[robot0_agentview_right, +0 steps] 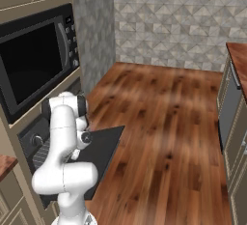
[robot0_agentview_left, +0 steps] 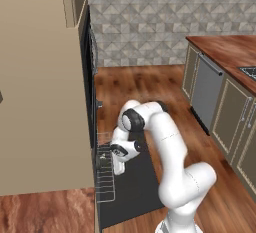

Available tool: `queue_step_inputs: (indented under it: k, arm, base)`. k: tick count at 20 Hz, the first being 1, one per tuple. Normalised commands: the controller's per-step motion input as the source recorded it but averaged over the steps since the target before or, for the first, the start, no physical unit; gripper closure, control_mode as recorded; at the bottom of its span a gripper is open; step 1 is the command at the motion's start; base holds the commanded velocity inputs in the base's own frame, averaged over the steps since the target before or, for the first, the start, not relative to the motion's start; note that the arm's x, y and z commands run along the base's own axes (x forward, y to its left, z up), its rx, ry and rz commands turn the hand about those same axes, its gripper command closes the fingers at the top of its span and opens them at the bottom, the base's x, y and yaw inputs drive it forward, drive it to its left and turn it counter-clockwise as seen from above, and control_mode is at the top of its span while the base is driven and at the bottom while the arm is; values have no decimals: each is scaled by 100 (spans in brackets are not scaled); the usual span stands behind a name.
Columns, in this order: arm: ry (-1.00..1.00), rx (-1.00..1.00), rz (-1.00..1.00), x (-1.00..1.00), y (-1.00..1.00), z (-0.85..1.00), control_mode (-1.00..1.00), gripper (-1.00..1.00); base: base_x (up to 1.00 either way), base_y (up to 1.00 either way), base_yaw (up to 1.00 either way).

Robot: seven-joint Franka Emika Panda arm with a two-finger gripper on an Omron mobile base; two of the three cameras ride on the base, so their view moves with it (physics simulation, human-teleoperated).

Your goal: Place the fish on the rack of the oven, and slide the rack back inside. Close the oven door.

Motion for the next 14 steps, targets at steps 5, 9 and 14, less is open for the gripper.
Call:
queue_step_inputs:
  k: [5, 9, 14]
  arm:
    - [0, 0, 0, 34, 81, -21, -100, -100]
    - [0, -1, 0, 27, 82, -23, -100, -100]
    - [-4, -4, -8, -11, -18, 0, -100, -100]
  base:
    - [0, 0, 0]
    - [0, 0, 0]
    - [0, 0, 0]
